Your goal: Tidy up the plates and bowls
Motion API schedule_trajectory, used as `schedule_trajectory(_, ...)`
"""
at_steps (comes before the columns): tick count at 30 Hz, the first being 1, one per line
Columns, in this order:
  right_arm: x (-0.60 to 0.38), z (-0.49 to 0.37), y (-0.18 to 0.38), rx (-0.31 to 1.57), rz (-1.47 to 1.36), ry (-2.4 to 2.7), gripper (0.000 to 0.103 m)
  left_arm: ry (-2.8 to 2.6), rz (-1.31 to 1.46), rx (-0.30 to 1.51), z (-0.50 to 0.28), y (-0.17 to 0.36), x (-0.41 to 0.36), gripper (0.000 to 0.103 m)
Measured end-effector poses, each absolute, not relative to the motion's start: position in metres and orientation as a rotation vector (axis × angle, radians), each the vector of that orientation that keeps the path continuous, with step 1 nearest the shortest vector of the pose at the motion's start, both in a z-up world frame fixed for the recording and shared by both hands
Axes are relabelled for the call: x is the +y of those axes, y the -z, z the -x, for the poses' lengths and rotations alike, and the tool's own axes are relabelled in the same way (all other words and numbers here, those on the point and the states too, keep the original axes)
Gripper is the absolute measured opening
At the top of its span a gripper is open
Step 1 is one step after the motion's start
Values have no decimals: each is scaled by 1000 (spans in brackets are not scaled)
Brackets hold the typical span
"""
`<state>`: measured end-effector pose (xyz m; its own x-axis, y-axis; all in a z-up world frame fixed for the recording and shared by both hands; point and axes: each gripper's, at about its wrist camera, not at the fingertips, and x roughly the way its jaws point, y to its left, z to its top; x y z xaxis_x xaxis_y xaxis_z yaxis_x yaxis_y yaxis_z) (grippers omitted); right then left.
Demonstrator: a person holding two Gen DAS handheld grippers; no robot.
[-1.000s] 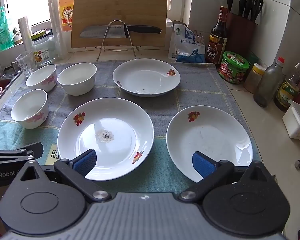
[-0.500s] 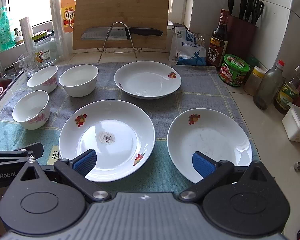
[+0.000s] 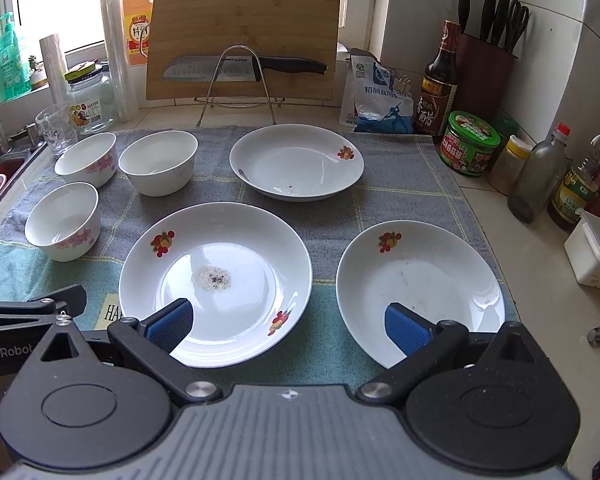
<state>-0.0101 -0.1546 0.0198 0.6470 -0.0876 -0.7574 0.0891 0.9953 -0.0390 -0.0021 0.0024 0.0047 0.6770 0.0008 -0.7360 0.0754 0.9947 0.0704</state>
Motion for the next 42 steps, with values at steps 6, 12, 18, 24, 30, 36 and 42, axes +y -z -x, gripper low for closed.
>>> schedule_trajectory(6,-154,9,-21,864,0,101,103,43,-100,828,1,-4,3,102)
schedule_trajectory(12,-154,9,-21,863,2,102,103,44,-102,828,1,-4,3,102)
schedule_trajectory(18,-154,9,-21,861,2,104,103,47,-107,826,1,-4,3,102)
schedule_trajectory(24,-154,9,-21,860,3,105,103,49,-107,828,0,-3,2,102)
schedule_trajectory(30,-153,9,-21,859,3,105,103,53,-109,828,0,-3,3,102)
schedule_trajectory(36,-153,9,-22,857,5,109,103,58,-111,827,-1,-4,4,102)
schedule_trajectory(42,-152,9,-22,855,5,115,103,66,-114,826,-2,-4,6,102)
